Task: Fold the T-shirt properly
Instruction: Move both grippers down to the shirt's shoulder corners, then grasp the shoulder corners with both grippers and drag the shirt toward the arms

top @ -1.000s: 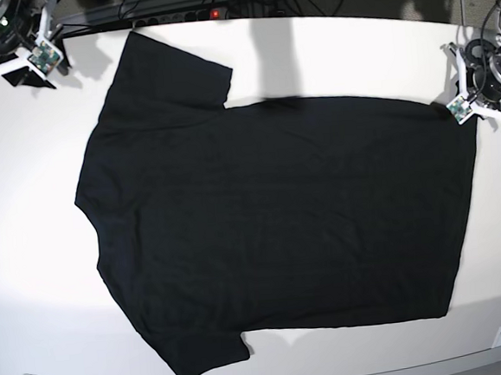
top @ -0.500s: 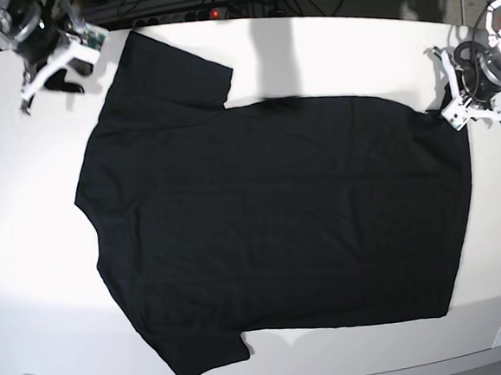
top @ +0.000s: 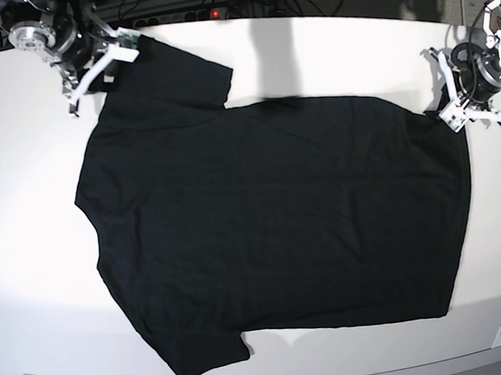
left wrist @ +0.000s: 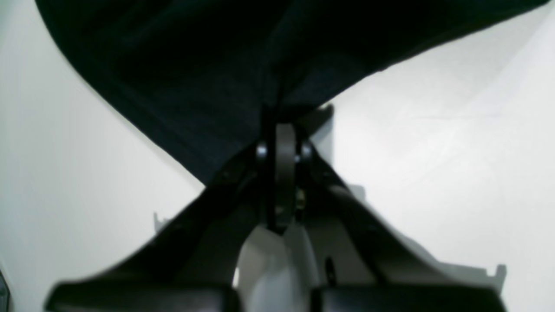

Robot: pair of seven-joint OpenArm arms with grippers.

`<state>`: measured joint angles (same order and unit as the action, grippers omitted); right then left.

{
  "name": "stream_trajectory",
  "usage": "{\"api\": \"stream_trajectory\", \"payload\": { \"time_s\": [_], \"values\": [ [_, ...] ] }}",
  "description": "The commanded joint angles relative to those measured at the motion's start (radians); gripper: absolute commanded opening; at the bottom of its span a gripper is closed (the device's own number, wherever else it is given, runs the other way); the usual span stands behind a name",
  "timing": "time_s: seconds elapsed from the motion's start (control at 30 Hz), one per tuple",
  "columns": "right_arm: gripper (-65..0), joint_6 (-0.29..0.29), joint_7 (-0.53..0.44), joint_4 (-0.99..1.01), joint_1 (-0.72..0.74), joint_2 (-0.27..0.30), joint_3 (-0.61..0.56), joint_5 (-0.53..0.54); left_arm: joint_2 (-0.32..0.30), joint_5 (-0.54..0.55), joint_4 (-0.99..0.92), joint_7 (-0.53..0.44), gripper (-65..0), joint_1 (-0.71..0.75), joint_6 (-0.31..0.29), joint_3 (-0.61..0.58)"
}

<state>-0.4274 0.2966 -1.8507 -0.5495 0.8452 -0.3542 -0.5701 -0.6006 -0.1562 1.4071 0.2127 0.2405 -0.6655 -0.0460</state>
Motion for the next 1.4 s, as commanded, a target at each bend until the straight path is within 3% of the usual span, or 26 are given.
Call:
{"api": "stream_trajectory", "payload": {
  "time_s": [0.0, 0.27, 0.47, 0.53, 0.63, 0.67, 0.73, 0.8, 0.93, 1.1, 1.23, 1.37],
  "values": [
    [-40.9, 0.004, 0.000, -0.005, 0.013, 0.016, -0.016, 0.000, -0.007, -0.026, -0.005, 0.057, -65.0, 0.008, -0.033, -0.004],
    [-40.9, 0.004, 0.015, 0.077, 0.150, -0.032, -0.126, 0.001, -0.006, -0.026, -0.005, 0.057, -65.0, 0.008, -0.033, -0.004],
    [-41.1, 0.003, 0.021, 0.087, 0.184, -0.048, -0.140, 0.005, -0.007, -0.026, -0.005, 0.064, -65.0, 0.009, -0.033, -0.004],
    [-46.1, 0.004, 0.026, 0.087, 0.183, -0.048, -0.140, 0.006, -0.006, -0.026, -0.005, 0.074, -65.0, 0.008, -0.033, -0.004],
    [-64.1, 0.009, 0.054, 0.087, 0.187, -0.051, -0.140, 0.075, -0.006, -0.026, -0.005, 0.076, -65.0, 0.009, -0.033, -0.004],
    [-65.0, 0.012, 0.067, 0.087, 0.188, -0.055, -0.140, 0.103, -0.006, -0.025, -0.005, 0.076, -65.0, 0.009, -0.033, -0.004],
    [-65.0, 0.044, 0.091, 0.086, 0.196, -0.063, -0.140, 0.167, -0.006, -0.021, -0.005, 0.076, -65.0, 0.009, -0.033, -0.004],
    [-65.0, 0.112, 0.102, 0.083, 0.198, -0.067, -0.140, 0.229, -0.007, 0.026, -0.005, 0.087, -65.0, 0.012, -0.033, -0.003],
    [-65.0, 0.169, 0.136, 0.040, 0.165, -0.049, -0.140, 0.234, -0.027, 0.168, 0.002, 0.131, -65.0, 0.031, -0.033, 0.000],
    [-65.0, 0.263, 0.135, -0.049, 0.035, 0.010, -0.127, 0.232, -0.108, 0.341, 0.073, 0.131, -65.0, 0.128, -0.033, 0.021],
    [-65.0, 0.309, 0.135, -0.108, -0.095, 0.013, -0.074, 0.230, -0.115, 0.378, 0.147, 0.131, -65.0, 0.238, -0.033, 0.112],
    [-65.0, 0.359, 0.134, -0.166, -0.236, 0.014, 0.002, 0.230, -0.074, 0.378, 0.234, 0.131, -65.0, 0.351, -0.033, 0.245]
  ]
}}
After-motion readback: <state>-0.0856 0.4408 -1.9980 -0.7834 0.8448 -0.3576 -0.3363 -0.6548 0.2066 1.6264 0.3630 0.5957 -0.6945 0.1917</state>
